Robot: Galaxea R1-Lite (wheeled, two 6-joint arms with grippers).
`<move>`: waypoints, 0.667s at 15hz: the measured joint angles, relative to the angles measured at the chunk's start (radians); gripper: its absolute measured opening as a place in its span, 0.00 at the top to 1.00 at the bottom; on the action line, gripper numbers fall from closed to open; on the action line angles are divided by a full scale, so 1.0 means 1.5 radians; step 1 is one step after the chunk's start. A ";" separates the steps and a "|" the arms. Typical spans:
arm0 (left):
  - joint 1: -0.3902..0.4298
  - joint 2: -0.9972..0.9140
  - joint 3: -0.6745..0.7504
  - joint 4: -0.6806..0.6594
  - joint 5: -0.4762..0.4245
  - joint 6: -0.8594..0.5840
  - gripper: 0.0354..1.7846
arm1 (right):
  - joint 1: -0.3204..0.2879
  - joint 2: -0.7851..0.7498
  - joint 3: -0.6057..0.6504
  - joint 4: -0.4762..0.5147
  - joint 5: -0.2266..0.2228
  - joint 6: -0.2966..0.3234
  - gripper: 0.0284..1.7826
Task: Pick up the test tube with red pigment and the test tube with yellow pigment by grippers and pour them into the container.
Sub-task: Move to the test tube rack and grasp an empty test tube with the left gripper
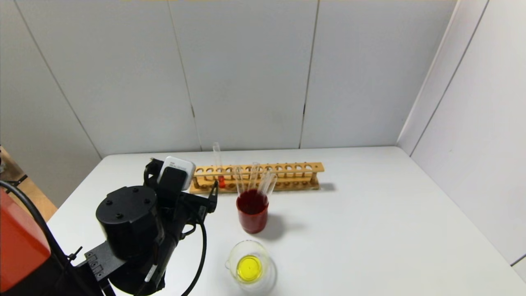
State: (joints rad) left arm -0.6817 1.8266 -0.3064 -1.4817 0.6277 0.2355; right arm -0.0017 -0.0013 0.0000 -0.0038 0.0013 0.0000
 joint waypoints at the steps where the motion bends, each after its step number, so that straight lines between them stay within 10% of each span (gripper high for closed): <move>1: 0.000 -0.003 0.024 -0.018 0.010 0.000 0.02 | 0.000 0.000 0.000 0.000 0.000 0.000 0.02; 10: 0.023 0.012 0.055 -0.027 -0.011 -0.081 0.02 | 0.000 0.000 0.000 0.000 0.000 0.000 0.02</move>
State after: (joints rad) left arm -0.6474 1.8449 -0.2240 -1.5215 0.6104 0.1134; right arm -0.0017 -0.0013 0.0000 -0.0043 0.0013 0.0000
